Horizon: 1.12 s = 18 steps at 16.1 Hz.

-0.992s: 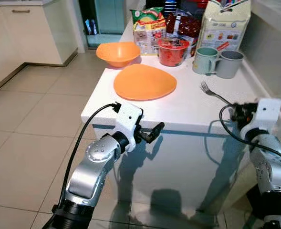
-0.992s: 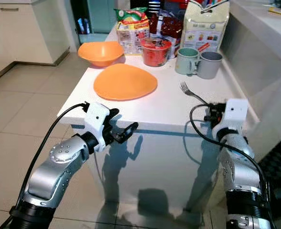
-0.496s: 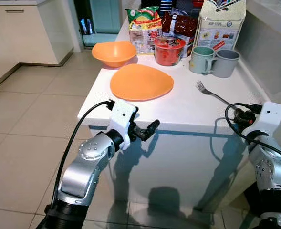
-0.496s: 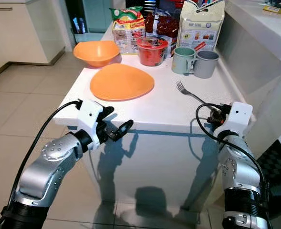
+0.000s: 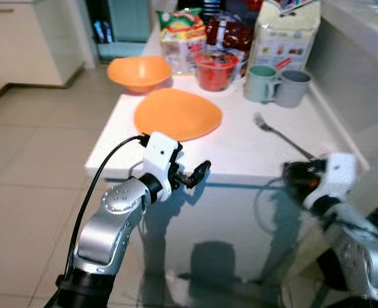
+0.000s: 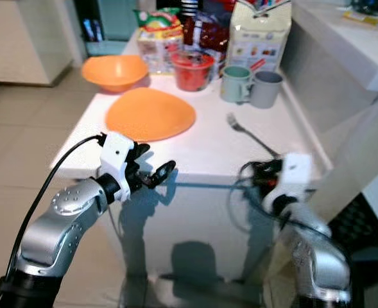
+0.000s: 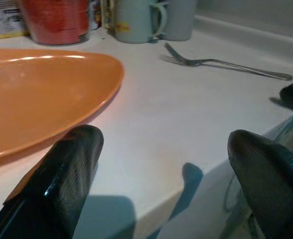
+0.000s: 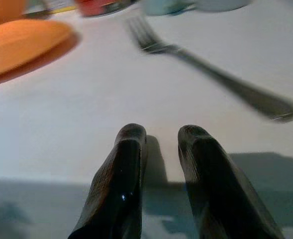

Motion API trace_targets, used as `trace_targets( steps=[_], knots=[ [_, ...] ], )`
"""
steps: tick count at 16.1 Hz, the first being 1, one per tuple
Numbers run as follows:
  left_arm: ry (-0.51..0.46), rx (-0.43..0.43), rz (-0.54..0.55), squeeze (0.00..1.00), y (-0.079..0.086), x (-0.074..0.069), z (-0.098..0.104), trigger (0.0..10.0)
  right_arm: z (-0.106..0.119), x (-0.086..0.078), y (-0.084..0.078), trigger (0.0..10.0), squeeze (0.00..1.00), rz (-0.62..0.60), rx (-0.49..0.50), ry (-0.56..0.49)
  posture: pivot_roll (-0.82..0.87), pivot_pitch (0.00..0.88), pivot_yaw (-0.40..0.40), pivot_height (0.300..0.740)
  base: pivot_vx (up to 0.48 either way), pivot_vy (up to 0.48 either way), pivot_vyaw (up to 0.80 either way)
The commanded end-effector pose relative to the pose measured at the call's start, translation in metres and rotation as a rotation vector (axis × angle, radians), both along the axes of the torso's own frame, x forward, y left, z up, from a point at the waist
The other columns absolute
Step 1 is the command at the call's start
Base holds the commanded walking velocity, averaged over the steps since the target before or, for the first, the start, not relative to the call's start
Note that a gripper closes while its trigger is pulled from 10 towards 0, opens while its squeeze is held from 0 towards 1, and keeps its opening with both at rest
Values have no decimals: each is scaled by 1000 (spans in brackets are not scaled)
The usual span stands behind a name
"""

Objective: Setting the table

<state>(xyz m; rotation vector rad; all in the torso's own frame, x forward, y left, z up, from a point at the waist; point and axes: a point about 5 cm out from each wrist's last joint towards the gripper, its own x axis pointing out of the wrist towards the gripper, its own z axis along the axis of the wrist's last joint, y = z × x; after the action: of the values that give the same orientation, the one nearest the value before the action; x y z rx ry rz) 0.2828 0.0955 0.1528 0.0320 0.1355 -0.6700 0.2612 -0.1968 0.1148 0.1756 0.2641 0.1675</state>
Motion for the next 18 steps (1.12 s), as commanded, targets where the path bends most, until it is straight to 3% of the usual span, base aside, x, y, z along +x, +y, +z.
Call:
trace_targets(
  steps=[1, 3, 5, 7, 9, 14, 16, 17, 18],
  knots=[
    [-24, 0, -14, 0, -3, 1, 7, 10000, -46, -19, 29, 10000, 0, 141, 86, 267, 4, 14, 37, 740, 0, 0, 0],
    [-25, 0, -13, 0, -3, 1, 8, 10000, -30, -8, 20, 10000, 0, 111, 61, 180, 7, 11, 35, 740, 0, 0, 0],
    [-25, 0, -6, 0, -2, 2, 8, 10000, 20, 24, -9, 10000, 0, -73, -43, -103, 8, 9, 33, 740, 0, 0, 0],
    [-23, 0, -3, 0, -2, 1, 7, 10000, 35, 32, -26, 10000, 0, -167, -99, -181, 12, 11, 31, 740, 0, 0, 0],
    [-21, 0, 2, 0, -2, 0, 7, 10000, 31, 35, -36, 10000, 0, -214, -134, -173, 18, 15, 29, 740, 0, 0, 0],
    [-6, 6, 8, 0, 2, -5, 6, 10000, -4, 40, -60, 10000, 0, -330, -245, -81, 49, 38, 41, 740, 0, 0, 0],
    [3, 22, 7, 0, 7, -8, 5, 10000, -22, 38, -80, 10000, 0, -416, -277, -19, 63, 50, 47, 740, 0, 0, 0],
    [3, 28, 8, 0, 8, -9, 6, 10000, -33, 34, -81, 10000, 0, -426, -260, 30, 68, 55, 47, 740, 0, 0, 0],
    [2, 31, 12, 0, 10, -7, 7, 10000, -50, 28, -67, 10000, 0, -362, -242, 100, 66, 60, 47, 740, 0, 0, 0]
  ],
)
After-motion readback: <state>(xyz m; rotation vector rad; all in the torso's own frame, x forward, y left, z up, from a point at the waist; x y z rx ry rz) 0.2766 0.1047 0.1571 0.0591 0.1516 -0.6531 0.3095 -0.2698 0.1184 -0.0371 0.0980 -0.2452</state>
